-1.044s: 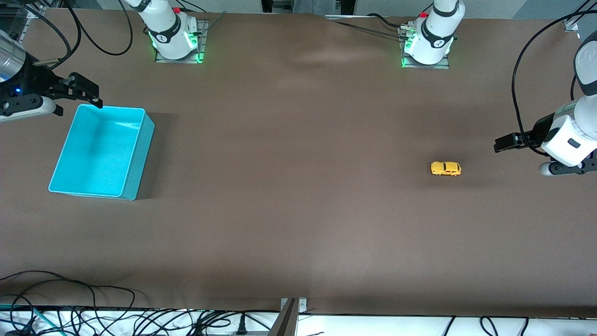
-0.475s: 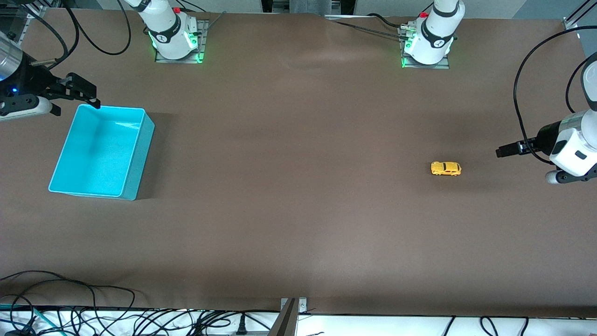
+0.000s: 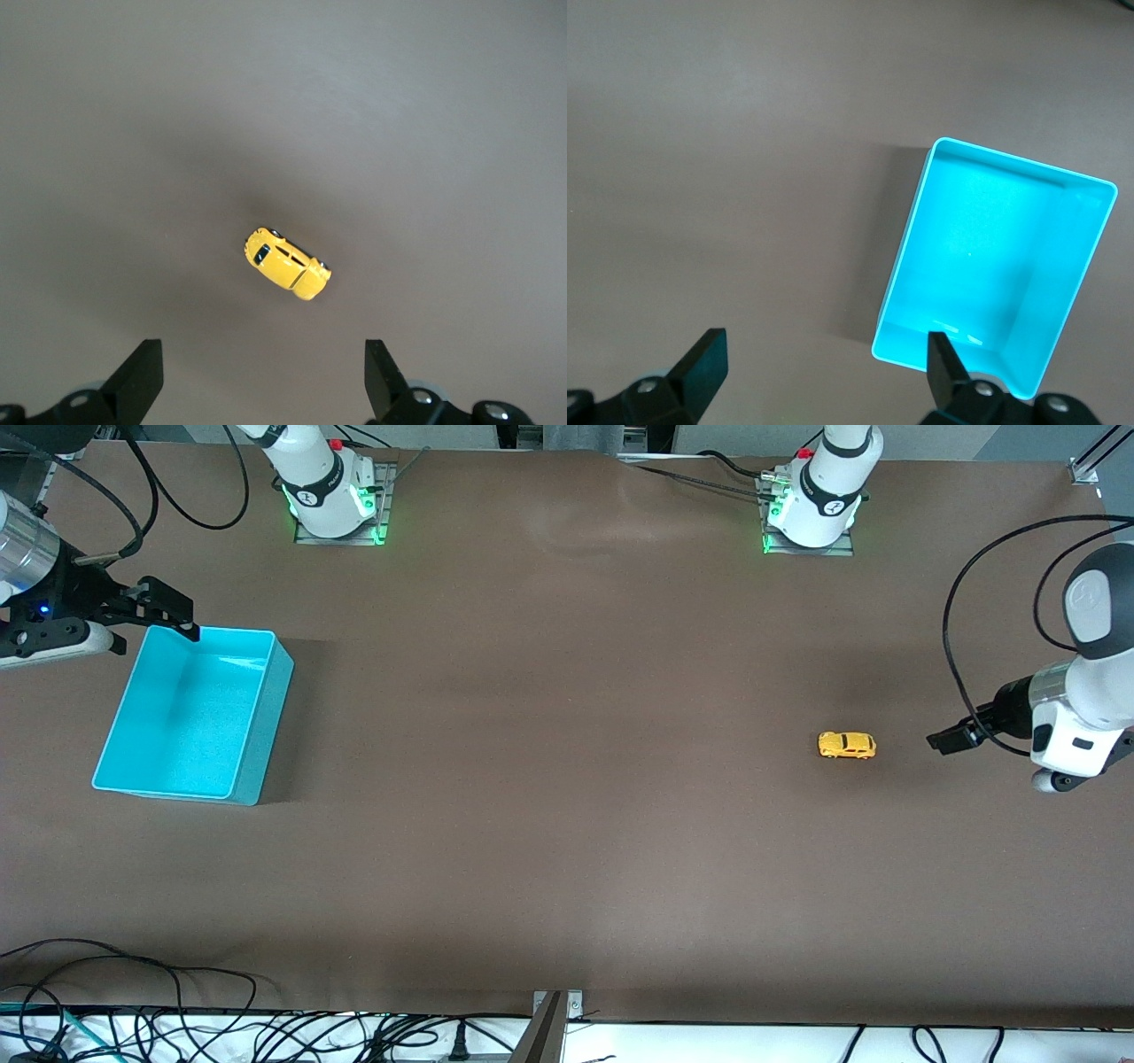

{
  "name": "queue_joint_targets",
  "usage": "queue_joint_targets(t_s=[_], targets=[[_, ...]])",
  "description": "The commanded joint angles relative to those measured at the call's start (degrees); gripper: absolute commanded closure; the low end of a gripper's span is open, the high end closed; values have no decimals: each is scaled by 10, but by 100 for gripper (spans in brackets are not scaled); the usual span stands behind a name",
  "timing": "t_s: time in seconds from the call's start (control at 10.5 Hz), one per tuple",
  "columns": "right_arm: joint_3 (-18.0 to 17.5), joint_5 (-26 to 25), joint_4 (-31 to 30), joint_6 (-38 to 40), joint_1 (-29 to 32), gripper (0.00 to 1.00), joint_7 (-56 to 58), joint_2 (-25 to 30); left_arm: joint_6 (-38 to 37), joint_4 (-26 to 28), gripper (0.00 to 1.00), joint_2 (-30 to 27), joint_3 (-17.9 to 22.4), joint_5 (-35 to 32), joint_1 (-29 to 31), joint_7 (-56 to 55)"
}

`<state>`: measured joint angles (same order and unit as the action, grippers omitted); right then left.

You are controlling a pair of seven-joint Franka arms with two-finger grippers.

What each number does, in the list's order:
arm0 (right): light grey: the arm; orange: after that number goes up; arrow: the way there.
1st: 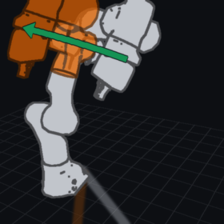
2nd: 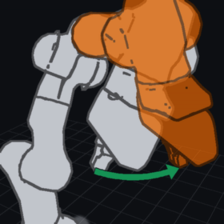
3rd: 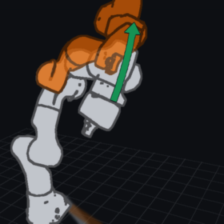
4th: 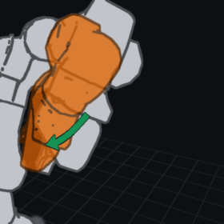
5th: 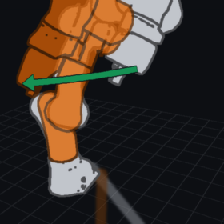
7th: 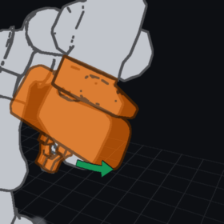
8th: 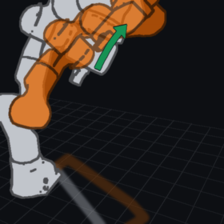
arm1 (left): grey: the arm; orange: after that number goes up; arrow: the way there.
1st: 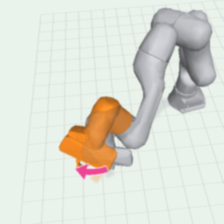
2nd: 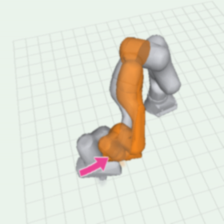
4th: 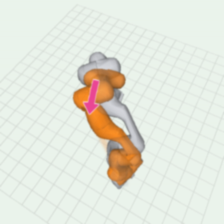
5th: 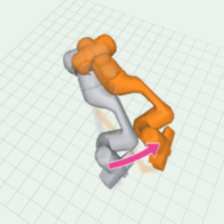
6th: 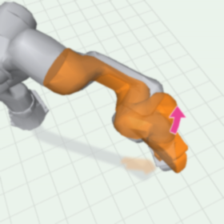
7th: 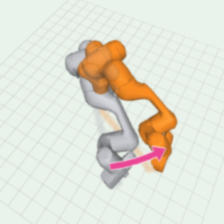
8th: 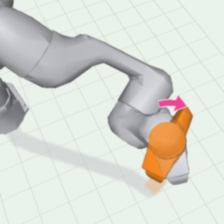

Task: Wind up and store yellow beetle car
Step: 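Lower the left gripper over the yellow beetle car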

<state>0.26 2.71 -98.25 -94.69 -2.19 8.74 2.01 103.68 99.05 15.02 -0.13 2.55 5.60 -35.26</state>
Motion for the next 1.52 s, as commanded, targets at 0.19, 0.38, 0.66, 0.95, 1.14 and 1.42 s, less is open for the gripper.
queue_joint_targets(t_s=[0.19, 0.38, 0.66, 0.95, 1.14, 1.42], targets=[[14, 11, -19, -8, 3, 0, 7, 12, 51, 21, 0, 35, -1, 9, -2, -289], [20, 12, -17, -7, 3, 0, 32, 12, 142, 89, 0, 33, -14, 8, -9, -412], [20, 12, -18, -10, 2, 0, 32, 12, 227, 162, 0, 39, -18, 8, -9, -451], [1, 11, -19, -19, 1, 0, 22, 14, 248, 185, 0, 60, -18, 8, -10, -451], [1, 7, -20, -17, 1, 0, 22, 15, 299, 223, 0, 61, -18, 10, -10, -453], [4, 8, -26, -18, 1, 0, 23, 16, 327, 230, 0, 72, -17, 11, -10, -483]])
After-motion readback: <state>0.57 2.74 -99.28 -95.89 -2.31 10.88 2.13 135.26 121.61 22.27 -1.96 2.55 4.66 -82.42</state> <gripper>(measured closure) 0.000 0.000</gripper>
